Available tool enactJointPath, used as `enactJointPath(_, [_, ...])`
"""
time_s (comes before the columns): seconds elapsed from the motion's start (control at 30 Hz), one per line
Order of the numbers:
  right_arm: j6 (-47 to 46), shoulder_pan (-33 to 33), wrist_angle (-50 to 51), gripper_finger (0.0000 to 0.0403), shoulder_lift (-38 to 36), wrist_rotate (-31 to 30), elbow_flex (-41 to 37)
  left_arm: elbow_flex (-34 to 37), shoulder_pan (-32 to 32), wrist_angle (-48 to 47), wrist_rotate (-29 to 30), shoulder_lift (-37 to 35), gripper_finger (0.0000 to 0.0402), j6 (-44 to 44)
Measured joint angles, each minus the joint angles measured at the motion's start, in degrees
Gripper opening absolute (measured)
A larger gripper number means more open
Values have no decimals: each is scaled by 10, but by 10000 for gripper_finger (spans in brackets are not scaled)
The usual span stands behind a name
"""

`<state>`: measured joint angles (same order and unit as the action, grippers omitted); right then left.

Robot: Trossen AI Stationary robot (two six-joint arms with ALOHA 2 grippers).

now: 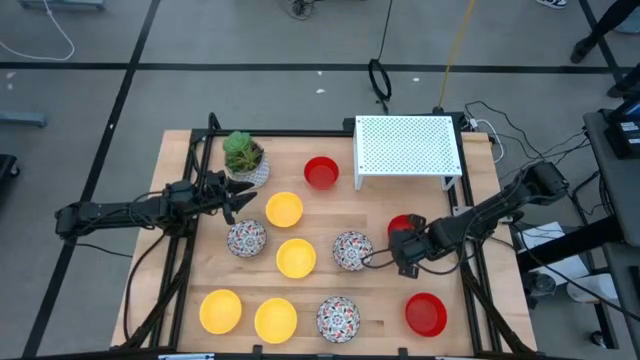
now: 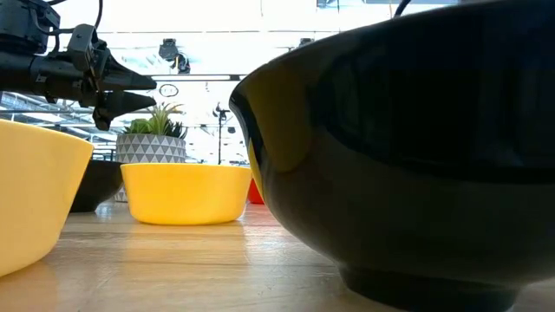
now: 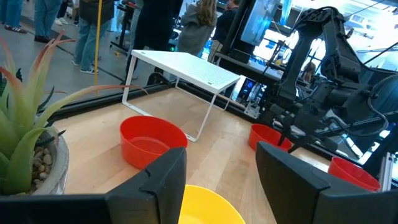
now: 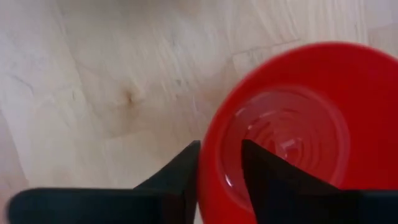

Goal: Pick & Place Mini bowls
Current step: Put the middle red bowl on the shelf

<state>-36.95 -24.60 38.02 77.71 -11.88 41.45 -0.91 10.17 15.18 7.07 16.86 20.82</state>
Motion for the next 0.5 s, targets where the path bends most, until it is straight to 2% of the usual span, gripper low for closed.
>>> enactJointPath(0.17, [1, 0, -4, 11, 0, 2, 0, 0, 0, 0, 0, 0, 198, 0])
enactJointPath(0.5, [82, 7, -51, 1, -65, 9, 17, 0, 0, 0, 0, 0, 198, 0])
